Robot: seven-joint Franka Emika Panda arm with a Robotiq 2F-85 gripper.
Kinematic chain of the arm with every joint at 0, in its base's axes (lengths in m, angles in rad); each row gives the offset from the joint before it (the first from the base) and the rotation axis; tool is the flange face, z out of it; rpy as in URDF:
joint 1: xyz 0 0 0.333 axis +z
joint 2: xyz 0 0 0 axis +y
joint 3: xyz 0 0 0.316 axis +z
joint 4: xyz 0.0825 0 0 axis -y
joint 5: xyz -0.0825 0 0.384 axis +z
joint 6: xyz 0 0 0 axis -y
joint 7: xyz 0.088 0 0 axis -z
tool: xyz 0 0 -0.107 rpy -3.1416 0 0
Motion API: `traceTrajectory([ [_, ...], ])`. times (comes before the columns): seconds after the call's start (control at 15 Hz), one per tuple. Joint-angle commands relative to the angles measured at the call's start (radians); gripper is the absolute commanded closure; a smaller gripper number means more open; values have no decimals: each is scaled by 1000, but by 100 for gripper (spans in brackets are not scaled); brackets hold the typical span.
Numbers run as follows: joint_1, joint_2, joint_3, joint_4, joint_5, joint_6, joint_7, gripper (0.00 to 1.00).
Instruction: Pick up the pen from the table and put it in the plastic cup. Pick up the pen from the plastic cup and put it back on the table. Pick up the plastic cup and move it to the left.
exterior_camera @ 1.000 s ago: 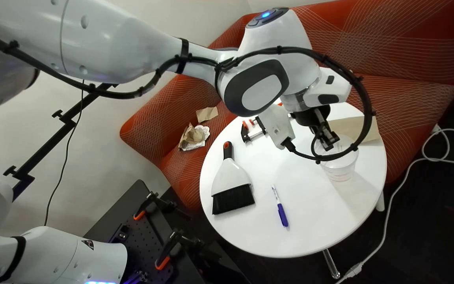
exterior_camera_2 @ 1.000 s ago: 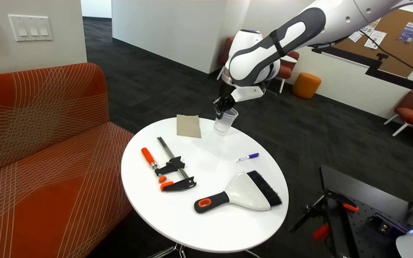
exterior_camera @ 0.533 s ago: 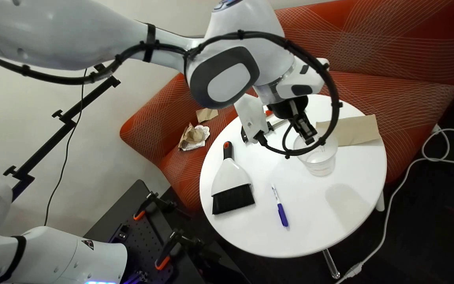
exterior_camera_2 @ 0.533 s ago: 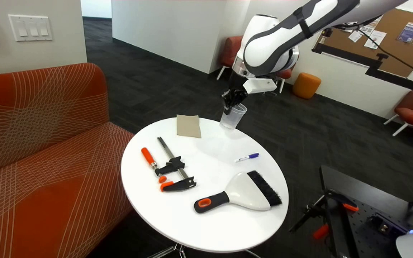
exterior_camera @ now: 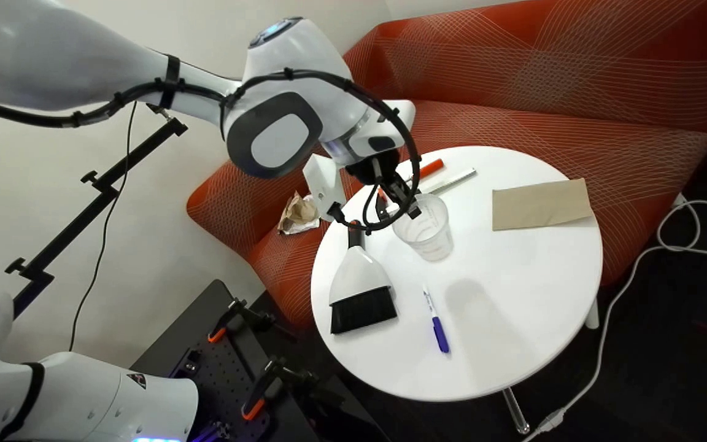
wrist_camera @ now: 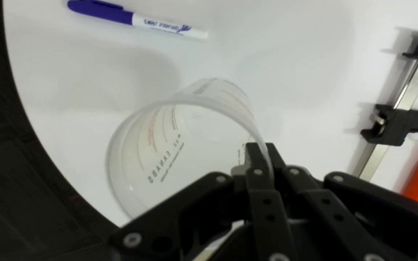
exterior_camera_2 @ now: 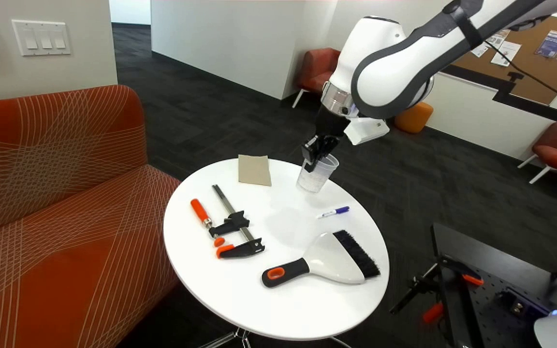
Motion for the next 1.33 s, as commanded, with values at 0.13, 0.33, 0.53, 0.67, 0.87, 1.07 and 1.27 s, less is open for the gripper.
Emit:
traceTrajectory([
  [0.13, 50, -79, 51, -125, -6, 87, -38, 99],
  [0.33, 63, -59, 82, -114, -6, 120, -58, 99],
  [0.53, 66, -26, 106, -87, -6, 129, -81, 99],
  [0.67, 73, 0, 111, -69, -13, 132, -88, 99],
  [0.87, 88, 30, 105, -55, -28, 135, -84, 99],
  [1.07, 97, 65, 101, -39, -50, 150, -84, 99],
  [1.27, 101, 99, 95, -22, -68, 177, -80, 99],
])
